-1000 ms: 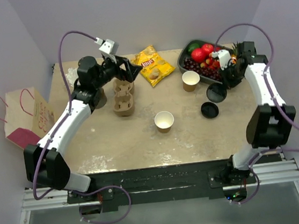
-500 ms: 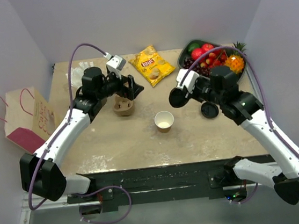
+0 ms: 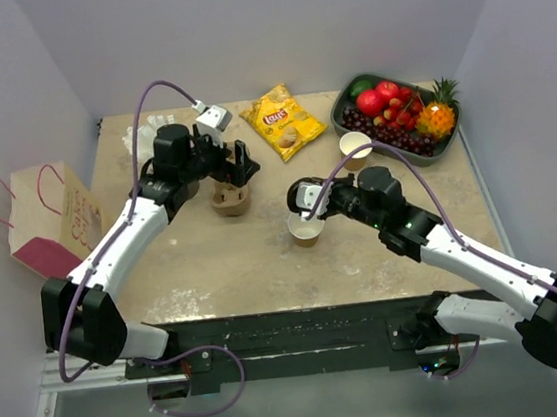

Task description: Pack the takeout coffee

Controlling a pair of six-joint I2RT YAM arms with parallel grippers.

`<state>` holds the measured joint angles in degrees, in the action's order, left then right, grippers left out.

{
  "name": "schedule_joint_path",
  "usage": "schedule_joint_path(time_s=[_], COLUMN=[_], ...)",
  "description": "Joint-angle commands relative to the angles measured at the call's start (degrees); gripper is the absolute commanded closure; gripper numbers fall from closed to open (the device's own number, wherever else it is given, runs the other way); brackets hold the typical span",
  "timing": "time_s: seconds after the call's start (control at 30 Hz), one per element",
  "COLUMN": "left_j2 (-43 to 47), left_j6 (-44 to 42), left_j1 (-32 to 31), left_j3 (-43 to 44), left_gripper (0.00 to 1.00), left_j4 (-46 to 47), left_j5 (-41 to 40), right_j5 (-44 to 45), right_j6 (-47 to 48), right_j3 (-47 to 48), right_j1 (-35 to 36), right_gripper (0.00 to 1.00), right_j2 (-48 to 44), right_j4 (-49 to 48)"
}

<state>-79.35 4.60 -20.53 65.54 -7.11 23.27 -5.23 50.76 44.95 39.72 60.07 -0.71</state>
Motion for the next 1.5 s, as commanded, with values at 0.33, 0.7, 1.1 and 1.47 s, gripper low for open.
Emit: schedule_joint_path(time_s=[0.33, 0.7, 1.1, 1.47], left_j2=[-9.1, -11.1, -13.3, -14.0], left_j6=[5.1, 4.5, 4.0, 3.4], left_j1=[0.3, 0.3, -0.3, -1.8], left_j3=[5.8, 6.4, 5.5, 4.8], left_gripper=[0.05, 0.05, 0.05, 0.06], left_j4=[3.8, 4.7, 4.8, 4.7], left_j5=[5.7, 7.4, 12.6, 14.2], right_j5=[4.3, 4.5, 4.4, 4.1], right_j6=[6.3, 6.1, 7.0, 6.8], right_j3=[-9.5, -14.1, -16.5, -16.4], right_j1=[3.9, 4.6, 5.0, 4.9], right_gripper=[1.0, 1.0, 1.0, 1.0], right_j2=[3.2, 3.1, 4.0, 3.3], right_j4=[-24.1, -27.0, -28.6, -25.2])
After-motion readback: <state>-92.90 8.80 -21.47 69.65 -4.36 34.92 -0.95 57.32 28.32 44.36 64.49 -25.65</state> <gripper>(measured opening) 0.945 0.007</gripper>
